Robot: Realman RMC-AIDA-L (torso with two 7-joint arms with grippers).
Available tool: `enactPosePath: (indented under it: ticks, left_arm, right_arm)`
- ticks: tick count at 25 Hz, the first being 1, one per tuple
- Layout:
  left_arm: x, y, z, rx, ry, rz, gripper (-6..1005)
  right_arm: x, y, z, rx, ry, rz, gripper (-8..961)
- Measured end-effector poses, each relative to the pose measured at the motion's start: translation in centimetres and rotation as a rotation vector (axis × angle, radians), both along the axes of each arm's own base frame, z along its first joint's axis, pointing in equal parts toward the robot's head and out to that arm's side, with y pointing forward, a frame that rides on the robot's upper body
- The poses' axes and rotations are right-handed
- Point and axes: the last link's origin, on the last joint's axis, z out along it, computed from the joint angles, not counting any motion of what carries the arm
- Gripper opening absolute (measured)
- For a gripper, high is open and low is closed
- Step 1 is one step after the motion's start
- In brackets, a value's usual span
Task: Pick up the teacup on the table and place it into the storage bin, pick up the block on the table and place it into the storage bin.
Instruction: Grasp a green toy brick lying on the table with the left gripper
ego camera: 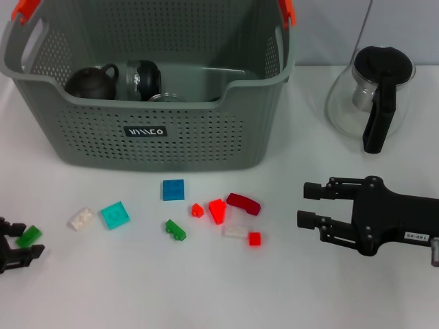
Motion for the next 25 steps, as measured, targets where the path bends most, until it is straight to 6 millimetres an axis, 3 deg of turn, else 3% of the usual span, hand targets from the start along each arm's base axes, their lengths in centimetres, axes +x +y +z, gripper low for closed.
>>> enactPosePath:
  ticks: [21,25]
  left_arm:
    - [-0.4,0.27,0.22,0.045,0.01,0.032,481]
    - [-0.44,0.28,0.15,0.045,0.01,0.033,424]
  right_arm:
    - [-0.11,0.18,0.06,0.001,-0.002,0.005,524]
    - [-0.12,0.17,0.07,0.001,-0.002,0.006,524]
